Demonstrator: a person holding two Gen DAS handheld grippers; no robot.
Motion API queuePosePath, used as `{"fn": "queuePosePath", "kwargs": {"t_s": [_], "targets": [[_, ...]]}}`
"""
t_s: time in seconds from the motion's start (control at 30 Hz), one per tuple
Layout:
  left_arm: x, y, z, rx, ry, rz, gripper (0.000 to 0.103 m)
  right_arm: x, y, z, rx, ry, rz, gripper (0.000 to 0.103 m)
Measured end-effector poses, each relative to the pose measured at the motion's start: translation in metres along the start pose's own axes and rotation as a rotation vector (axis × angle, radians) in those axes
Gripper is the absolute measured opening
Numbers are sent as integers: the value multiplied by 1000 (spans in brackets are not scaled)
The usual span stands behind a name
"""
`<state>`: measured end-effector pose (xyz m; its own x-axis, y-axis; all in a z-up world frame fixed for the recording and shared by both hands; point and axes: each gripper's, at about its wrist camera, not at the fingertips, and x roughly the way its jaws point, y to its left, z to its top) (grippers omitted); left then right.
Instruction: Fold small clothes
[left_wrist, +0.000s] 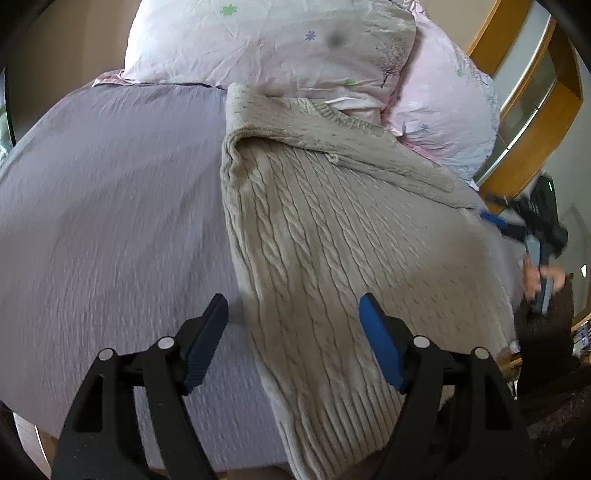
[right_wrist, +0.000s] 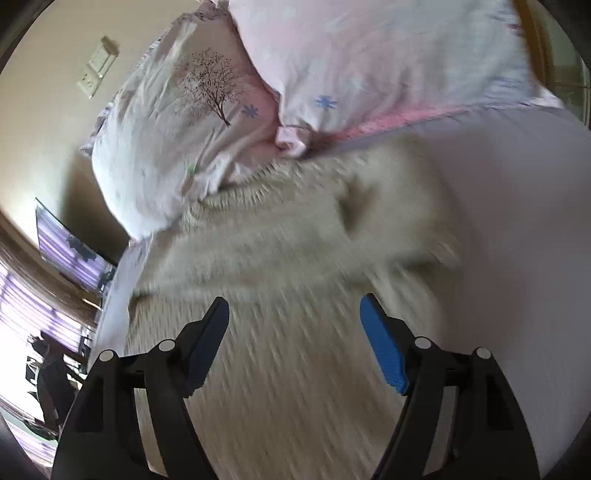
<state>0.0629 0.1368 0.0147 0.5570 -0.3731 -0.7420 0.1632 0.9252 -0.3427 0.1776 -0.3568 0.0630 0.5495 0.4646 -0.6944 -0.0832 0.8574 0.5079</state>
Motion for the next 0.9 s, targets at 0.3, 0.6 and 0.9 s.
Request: {"fn": "queuePosePath", "kwargs": {"t_s": [0.3,0.6,0.9], "targets": [[-17,-9,-28,16,10,-12,73,-55,-45,-93,72,18,-23,66],[-21,-11,-46,-21,27,-8,11,-49,-33,-132,67,117,286,15],[-28,4,3,-95,-61,-287,9,-70,-31,-63,109,-124,508,9]]}}
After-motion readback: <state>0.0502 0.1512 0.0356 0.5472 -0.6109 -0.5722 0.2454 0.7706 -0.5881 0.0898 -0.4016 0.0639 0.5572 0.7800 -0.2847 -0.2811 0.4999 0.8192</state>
